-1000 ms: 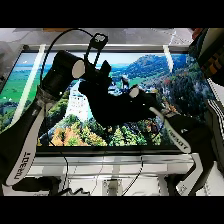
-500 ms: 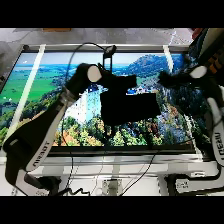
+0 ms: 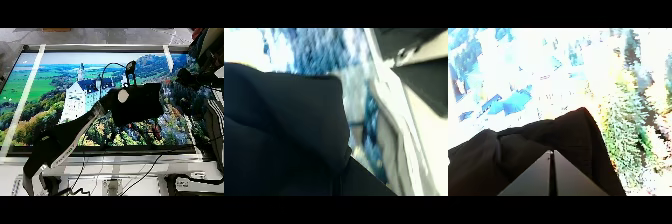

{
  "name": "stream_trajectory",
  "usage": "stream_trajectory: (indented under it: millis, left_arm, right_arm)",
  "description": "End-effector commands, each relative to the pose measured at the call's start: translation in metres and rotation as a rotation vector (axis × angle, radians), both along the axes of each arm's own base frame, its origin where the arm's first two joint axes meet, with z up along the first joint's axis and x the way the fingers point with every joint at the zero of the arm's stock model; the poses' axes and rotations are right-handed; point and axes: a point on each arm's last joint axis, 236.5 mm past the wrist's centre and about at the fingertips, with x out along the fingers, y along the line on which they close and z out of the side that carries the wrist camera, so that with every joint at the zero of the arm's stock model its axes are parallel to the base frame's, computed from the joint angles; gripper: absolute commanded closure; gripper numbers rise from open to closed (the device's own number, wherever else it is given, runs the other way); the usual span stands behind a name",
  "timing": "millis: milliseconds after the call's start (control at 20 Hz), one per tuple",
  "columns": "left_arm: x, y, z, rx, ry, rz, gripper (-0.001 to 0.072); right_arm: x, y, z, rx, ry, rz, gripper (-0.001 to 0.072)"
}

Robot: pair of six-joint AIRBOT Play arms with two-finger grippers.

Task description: Fold the clothes and pants, and hang the long-sleeved shirts on hangers.

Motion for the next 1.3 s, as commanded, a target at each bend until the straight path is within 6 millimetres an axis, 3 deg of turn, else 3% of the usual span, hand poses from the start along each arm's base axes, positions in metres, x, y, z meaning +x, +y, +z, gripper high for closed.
stream_trajectory:
  millis: [0,300,450,600,650,750,800,950,1100,1150,1250]
  left_arm:
    - [0.024,0.002,0.005,-0.066,-0.053,0.083,0.0701]
    - [0.066,0.045,0.015,-0.127,0.010,0.195,0.0702]
    - [0.059,0.035,0.004,-0.121,0.029,0.183,0.0701]
    - [0.040,0.005,-0.030,-0.145,0.107,0.178,0.0685]
    - [0.033,-0.007,-0.040,-0.179,0.142,0.190,0.0584]
    - [0.014,-0.029,-0.050,-0.252,0.229,0.205,0.0103]
    - [0.004,-0.038,-0.050,-0.268,0.244,0.196,0.0016]
    - [-0.015,-0.052,-0.038,-0.270,0.222,0.157,0.0017]
    - [-0.008,-0.041,-0.012,-0.161,0.003,0.104,0.0018]
    - [-0.002,-0.033,-0.006,-0.096,-0.084,0.084,0.0053]
    - [0.009,-0.007,-0.007,0.105,-0.209,0.030,0.0297]
  right_arm:
    - [-0.003,-0.003,-0.001,-0.005,0.011,0.000,0.0694]
    - [-0.002,-0.004,0.000,-0.024,-0.001,0.017,0.0694]
    - [0.001,-0.005,0.002,-0.025,-0.015,0.009,0.0694]
    - [0.000,-0.005,0.002,-0.025,-0.013,0.011,0.0694]
    - [0.000,-0.005,0.002,-0.025,-0.013,0.011,0.0694]
    - [0.001,-0.005,0.002,-0.026,-0.014,0.010,0.0694]
    - [0.001,-0.006,0.002,-0.030,-0.014,0.009,0.0694]
    - [-0.001,-0.011,-0.001,-0.064,-0.009,0.014,0.0694]
    - [-0.006,-0.021,-0.007,-0.172,0.006,0.085,0.0694]
    - [-0.010,-0.024,-0.012,-0.197,0.025,0.107,0.0694]
    - [-0.020,-0.017,-0.026,-0.182,0.082,0.154,0.0694]
